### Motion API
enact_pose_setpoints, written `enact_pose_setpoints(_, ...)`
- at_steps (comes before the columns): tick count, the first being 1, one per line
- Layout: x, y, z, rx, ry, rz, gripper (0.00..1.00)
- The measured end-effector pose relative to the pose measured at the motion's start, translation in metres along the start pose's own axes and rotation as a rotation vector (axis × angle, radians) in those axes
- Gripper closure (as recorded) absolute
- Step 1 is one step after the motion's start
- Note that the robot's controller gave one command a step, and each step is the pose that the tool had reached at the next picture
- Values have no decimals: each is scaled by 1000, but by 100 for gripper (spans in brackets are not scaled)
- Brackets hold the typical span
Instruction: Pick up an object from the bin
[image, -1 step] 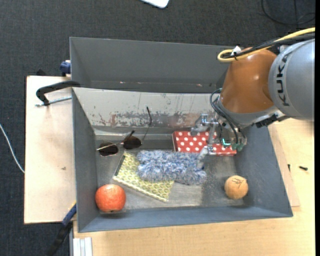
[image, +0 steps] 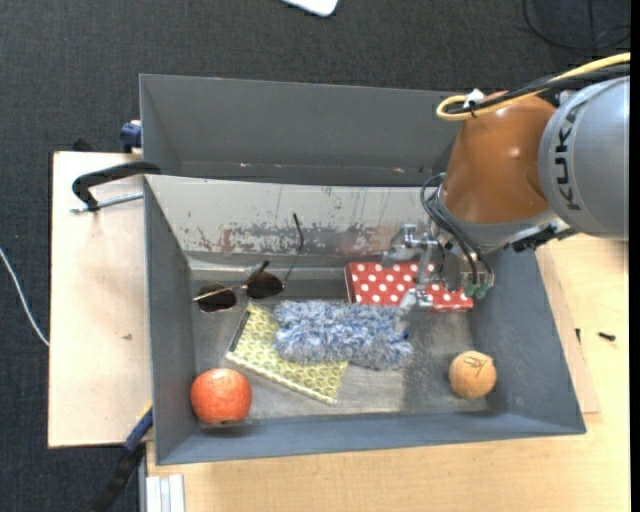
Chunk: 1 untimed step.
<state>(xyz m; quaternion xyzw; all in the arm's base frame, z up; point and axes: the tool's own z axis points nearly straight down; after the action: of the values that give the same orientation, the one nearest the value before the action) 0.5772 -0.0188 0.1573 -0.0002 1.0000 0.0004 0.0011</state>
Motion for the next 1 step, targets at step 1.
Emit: enact_pose_setpoints(1, -25, -20, 71, -4, -12, -41, 0)
